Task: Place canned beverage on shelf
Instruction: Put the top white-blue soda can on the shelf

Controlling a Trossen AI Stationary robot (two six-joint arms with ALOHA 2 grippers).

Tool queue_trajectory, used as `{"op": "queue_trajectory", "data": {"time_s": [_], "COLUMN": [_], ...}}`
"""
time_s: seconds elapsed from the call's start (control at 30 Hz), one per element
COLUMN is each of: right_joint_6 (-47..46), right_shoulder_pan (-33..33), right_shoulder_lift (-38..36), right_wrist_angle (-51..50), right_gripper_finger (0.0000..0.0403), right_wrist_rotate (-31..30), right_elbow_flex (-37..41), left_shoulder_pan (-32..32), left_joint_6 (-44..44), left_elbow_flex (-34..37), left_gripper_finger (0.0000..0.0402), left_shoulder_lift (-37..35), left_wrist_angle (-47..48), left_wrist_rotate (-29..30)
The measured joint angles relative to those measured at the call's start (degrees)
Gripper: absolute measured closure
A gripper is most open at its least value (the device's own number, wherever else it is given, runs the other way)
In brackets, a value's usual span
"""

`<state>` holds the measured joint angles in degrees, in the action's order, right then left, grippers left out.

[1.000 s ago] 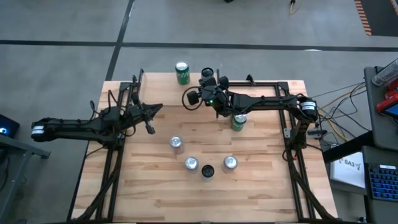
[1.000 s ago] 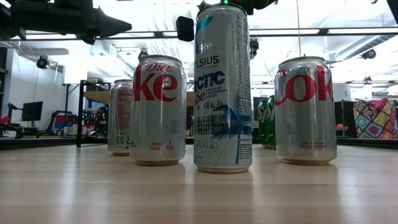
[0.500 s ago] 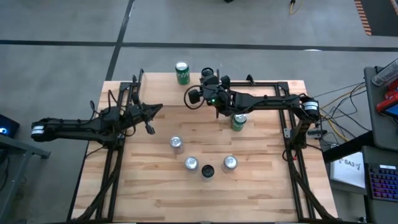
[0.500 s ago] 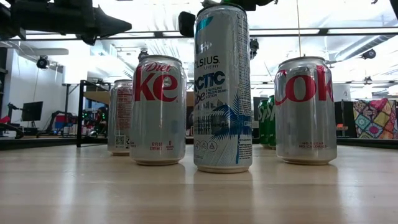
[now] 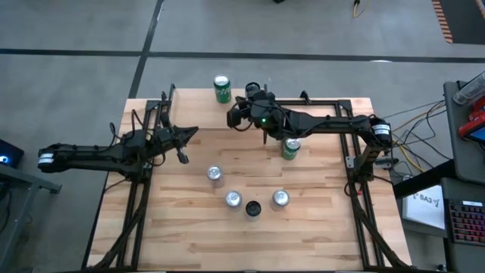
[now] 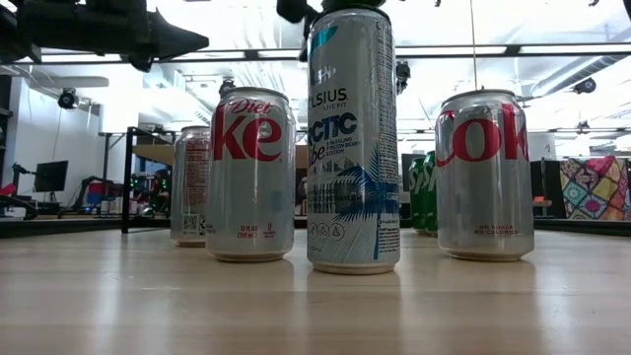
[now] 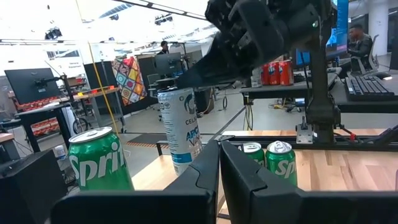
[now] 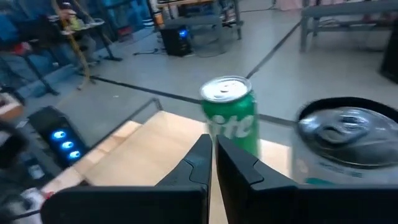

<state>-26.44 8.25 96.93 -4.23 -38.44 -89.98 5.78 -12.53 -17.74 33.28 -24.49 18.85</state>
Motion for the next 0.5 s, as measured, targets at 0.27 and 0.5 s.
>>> {"op": "queue_trajectory", "data": {"time_s": [0.27, 0.5], "right_joint_6": [0.3, 1.5], "right_shoulder_pan": [0.0, 0.0], "right_shoulder_lift": [2.3, 2.6], "right_wrist_angle": [-3.1, -3.8], "right_gripper_finger": [0.0390, 0.0390], "right_wrist_rotate": [-3.2, -11.2], "right_elbow_flex": [-0.6, -0.6], "left_shoulder_pan": [0.0, 0.0], "left_joint_6": [0.0, 0.0], "left_elbow_flex": [0.0, 0.0], "left_gripper_finger": [0.0402, 0.0402], "left_shoulder_lift": [0.0, -0.1], "left_wrist_angle": [0.0, -0.2], "left_wrist_rotate": [0.0, 0.0]}}
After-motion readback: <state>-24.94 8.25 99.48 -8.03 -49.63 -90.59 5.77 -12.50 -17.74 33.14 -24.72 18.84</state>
